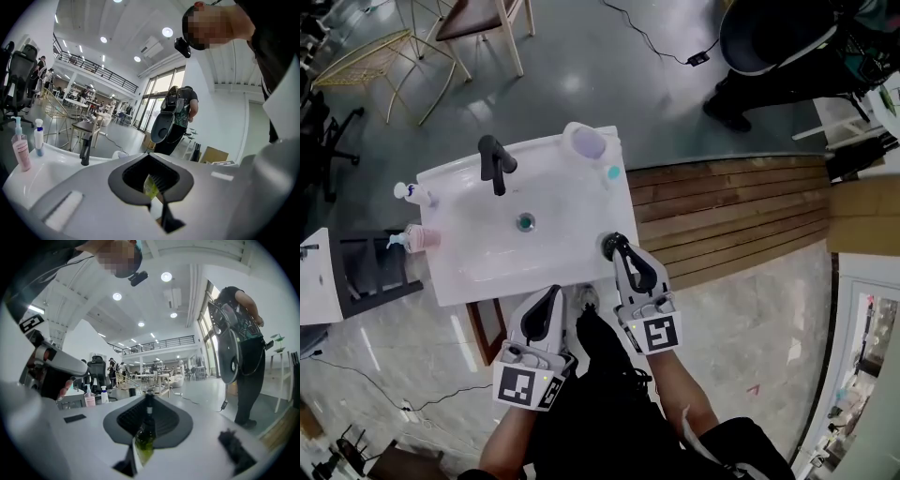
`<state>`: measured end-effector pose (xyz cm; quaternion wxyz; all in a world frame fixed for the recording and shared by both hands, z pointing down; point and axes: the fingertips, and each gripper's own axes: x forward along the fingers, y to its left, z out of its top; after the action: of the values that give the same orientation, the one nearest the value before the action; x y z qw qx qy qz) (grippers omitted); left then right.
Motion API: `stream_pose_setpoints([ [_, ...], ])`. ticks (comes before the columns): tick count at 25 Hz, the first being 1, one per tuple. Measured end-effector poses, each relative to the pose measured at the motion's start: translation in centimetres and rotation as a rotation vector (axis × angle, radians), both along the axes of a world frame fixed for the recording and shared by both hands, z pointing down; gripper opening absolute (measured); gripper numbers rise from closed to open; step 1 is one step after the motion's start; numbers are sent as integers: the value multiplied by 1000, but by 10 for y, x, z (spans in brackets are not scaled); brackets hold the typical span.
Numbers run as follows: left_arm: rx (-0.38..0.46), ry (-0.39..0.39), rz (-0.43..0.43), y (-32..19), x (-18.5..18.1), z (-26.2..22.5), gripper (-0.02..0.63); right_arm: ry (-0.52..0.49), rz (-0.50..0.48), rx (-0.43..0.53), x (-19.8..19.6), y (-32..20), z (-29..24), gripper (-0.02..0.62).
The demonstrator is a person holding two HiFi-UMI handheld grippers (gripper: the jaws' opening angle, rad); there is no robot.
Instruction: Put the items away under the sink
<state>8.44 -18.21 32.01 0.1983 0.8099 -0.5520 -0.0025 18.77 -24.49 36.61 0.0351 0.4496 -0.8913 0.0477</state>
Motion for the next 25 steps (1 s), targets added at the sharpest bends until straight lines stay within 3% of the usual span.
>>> stream_pose_setpoints([
  [11,48,17,-41,24,-20,-20,6,19,-26,38,-16,25,-21,48],
  [25,100,2,-13,89,-76,-48,6,12,27,27,-55,88,-41,48],
])
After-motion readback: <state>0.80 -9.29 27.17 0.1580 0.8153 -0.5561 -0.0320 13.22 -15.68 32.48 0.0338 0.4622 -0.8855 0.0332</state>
